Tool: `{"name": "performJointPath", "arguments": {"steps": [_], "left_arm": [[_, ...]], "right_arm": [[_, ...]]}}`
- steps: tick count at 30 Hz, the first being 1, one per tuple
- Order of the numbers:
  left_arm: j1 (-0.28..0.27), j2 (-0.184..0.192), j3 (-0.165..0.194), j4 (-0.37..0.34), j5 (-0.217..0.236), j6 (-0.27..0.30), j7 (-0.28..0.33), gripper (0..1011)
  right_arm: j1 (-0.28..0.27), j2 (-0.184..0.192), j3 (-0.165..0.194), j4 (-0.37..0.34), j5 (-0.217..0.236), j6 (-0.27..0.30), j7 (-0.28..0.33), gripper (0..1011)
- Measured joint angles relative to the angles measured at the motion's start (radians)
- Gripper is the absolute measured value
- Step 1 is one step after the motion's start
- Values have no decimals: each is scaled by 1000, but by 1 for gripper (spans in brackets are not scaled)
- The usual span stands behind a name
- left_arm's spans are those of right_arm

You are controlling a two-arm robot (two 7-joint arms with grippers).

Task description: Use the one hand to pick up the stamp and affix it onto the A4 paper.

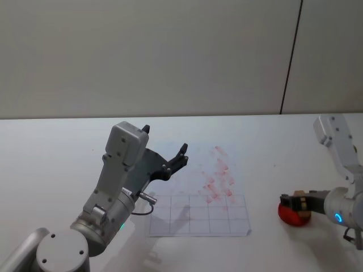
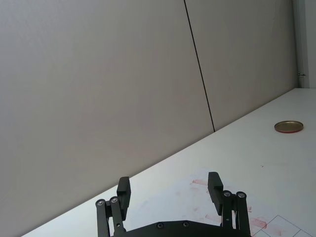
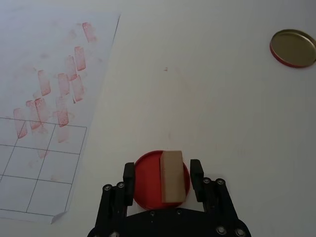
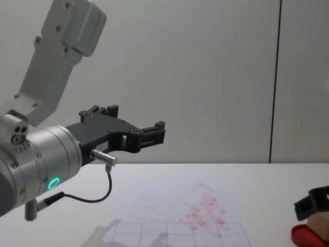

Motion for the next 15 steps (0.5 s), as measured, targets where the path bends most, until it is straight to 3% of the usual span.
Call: {"name": "performJointPath", "arguments": {"steps": [10, 15], "left_arm": [[0, 0, 0, 0, 0, 0, 0, 993], [0, 0, 0, 0, 0, 0, 0, 993]], "right_arm": [[-7, 2, 0, -37, -19, -71, 18, 939], [-17, 4, -1, -64, -27, -111, 22, 1001]]}}
